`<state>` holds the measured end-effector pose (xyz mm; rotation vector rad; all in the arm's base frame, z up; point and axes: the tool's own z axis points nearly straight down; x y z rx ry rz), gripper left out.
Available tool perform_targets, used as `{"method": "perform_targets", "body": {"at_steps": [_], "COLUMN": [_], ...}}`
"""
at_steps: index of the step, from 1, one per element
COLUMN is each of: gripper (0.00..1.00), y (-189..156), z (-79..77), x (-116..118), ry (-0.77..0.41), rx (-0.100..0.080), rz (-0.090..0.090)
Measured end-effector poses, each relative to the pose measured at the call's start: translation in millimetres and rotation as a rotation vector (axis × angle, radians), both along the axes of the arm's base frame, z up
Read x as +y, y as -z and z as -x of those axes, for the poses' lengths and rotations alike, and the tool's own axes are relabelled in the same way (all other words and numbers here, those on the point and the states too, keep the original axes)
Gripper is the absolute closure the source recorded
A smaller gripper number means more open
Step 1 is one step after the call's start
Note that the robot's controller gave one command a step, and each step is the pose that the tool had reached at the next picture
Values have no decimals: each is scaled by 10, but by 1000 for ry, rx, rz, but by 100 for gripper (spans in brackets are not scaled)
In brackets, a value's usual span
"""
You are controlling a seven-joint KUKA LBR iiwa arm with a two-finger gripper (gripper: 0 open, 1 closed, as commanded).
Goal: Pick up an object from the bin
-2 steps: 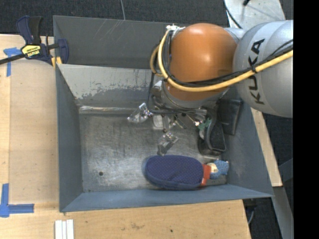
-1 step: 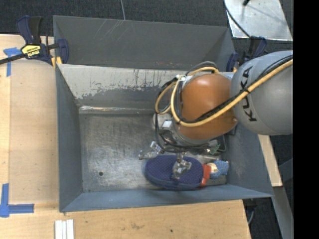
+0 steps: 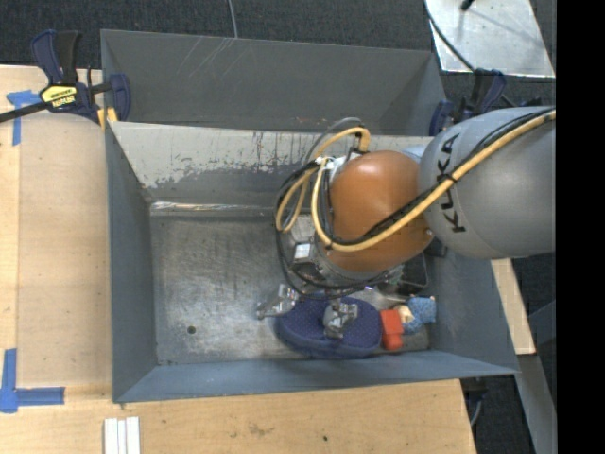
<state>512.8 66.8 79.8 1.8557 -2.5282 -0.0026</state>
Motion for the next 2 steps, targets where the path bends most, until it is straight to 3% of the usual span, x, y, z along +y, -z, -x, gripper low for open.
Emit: {"method": "perform_targets", "body": {"at_steps": [1, 2], "gripper": [100, 100], "y": [-11, -1886], "z": [-4, 39], "x": [-26, 18], "ry": [2, -232], "rx": [2, -15], "rz": [6, -4]}}
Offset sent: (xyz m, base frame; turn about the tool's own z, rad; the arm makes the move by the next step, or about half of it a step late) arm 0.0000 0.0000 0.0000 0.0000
